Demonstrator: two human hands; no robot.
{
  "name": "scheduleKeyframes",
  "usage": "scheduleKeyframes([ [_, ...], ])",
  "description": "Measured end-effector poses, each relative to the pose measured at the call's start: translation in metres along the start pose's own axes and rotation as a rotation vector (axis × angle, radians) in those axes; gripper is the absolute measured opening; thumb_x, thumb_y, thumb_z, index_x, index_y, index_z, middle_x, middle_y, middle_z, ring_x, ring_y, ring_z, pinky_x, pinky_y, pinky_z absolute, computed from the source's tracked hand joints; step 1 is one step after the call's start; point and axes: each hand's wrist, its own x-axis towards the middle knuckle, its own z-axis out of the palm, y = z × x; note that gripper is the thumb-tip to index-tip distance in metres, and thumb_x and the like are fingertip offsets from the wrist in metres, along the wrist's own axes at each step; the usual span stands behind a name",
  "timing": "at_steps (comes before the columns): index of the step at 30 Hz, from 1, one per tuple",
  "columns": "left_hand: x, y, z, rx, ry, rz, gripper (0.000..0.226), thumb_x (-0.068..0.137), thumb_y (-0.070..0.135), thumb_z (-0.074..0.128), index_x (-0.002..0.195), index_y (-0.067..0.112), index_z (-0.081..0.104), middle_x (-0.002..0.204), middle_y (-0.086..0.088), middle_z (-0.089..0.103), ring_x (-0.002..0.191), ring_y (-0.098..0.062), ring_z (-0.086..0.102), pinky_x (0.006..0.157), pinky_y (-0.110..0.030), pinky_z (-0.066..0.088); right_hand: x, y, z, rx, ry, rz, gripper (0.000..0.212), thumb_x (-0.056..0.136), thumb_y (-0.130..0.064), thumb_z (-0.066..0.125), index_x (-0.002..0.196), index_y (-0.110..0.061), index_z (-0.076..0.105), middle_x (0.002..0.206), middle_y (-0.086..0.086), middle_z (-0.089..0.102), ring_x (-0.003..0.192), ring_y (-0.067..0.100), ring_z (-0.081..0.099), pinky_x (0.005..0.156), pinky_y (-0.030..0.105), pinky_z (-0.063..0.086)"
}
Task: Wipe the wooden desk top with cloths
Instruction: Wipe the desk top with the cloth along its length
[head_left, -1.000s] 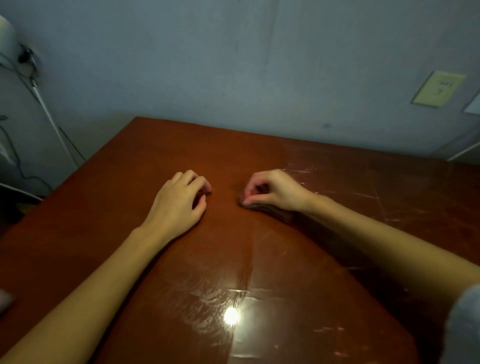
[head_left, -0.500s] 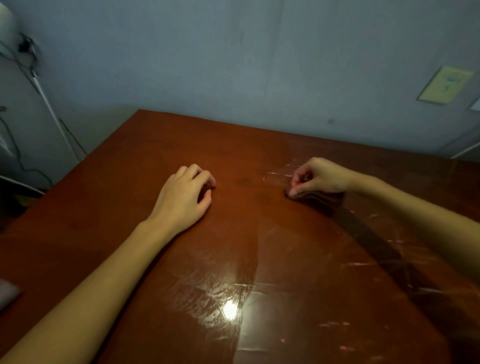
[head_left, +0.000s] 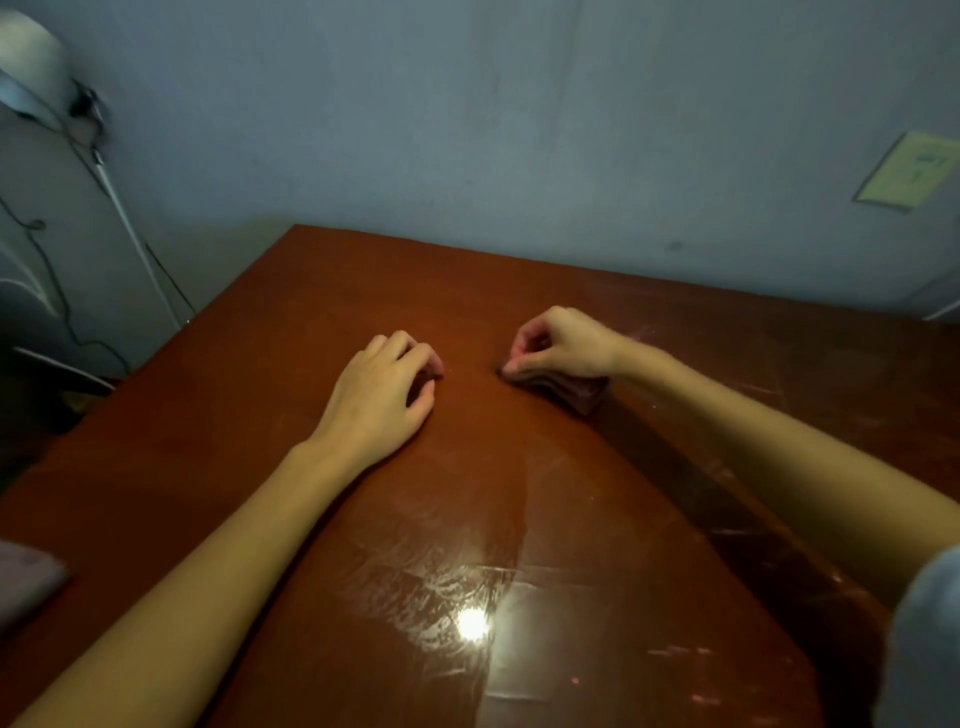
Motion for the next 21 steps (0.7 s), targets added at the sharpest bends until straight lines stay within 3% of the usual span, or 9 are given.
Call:
scheduleKeyframes([
  [3, -0.001, -0.001, 0.000, 0.001, 0.002, -0.005, 0.017, 0.090, 0.025, 0.055, 0.106, 0.024, 0.060, 0.105, 0.007, 0.053, 0.097, -0.012, 0.050, 0.079, -0.029, 0.046, -0.001, -0.011, 0.012, -0.014, -0.048, -0.075, 0.016, 0.078, -0.040, 0.073, 0.080, -0.025, 0.070, 0.081, -0.008, 0.070, 0.072, 0.000, 0.060, 0.071, 0.017, 0.044],
  [6, -0.001, 0.000, -0.001, -0.005, -0.011, -0.004, 0.017, 0.091, 0.026, 0.054, 0.108, 0.025, 0.060, 0.107, 0.007, 0.053, 0.099, -0.012, 0.049, 0.080, -0.029, 0.046, 0.012, -0.001, -0.004, -0.009, 0.043, 0.045, 0.023, 0.078, -0.040, 0.074, 0.083, -0.018, 0.073, 0.084, -0.003, 0.071, 0.074, 0.005, 0.060, 0.071, 0.025, 0.046],
  [11, -0.003, 0.000, -0.002, -0.009, 0.000, 0.000, 0.017, 0.091, 0.026, 0.054, 0.107, 0.024, 0.060, 0.106, 0.006, 0.054, 0.097, -0.013, 0.050, 0.078, -0.028, 0.045, 0.010, -0.003, 0.006, -0.030, -0.051, -0.002, 0.016, 0.077, -0.039, 0.075, 0.080, -0.024, 0.071, 0.076, -0.011, 0.068, 0.068, -0.003, 0.057, 0.065, 0.012, 0.041],
  [15, -0.002, 0.002, -0.003, -0.016, -0.006, 0.006, 0.018, 0.092, 0.025, 0.054, 0.108, 0.024, 0.061, 0.107, 0.006, 0.054, 0.099, -0.011, 0.050, 0.078, -0.026, 0.045, 0.016, 0.007, -0.011, -0.017, 0.096, 0.111, 0.021, 0.076, -0.038, 0.076, 0.080, -0.017, 0.072, 0.080, -0.001, 0.070, 0.076, 0.008, 0.060, 0.068, 0.023, 0.042],
  [19, -0.002, 0.000, -0.002, -0.022, 0.002, 0.003, 0.017, 0.091, 0.025, 0.055, 0.107, 0.024, 0.060, 0.106, 0.006, 0.053, 0.098, -0.011, 0.050, 0.078, -0.027, 0.045, 0.003, -0.002, 0.006, -0.015, -0.078, 0.023, 0.014, 0.077, -0.037, 0.075, 0.080, -0.024, 0.070, 0.073, -0.014, 0.066, 0.066, -0.005, 0.057, 0.064, 0.012, 0.042],
  [21, -0.003, 0.001, -0.003, -0.020, -0.003, 0.003, 0.017, 0.091, 0.026, 0.055, 0.108, 0.024, 0.060, 0.107, 0.007, 0.053, 0.098, -0.011, 0.050, 0.079, -0.027, 0.046, 0.003, 0.008, -0.001, 0.021, 0.038, 0.100, 0.016, 0.077, -0.038, 0.075, 0.081, -0.023, 0.071, 0.076, -0.008, 0.067, 0.072, 0.002, 0.059, 0.063, 0.016, 0.042],
])
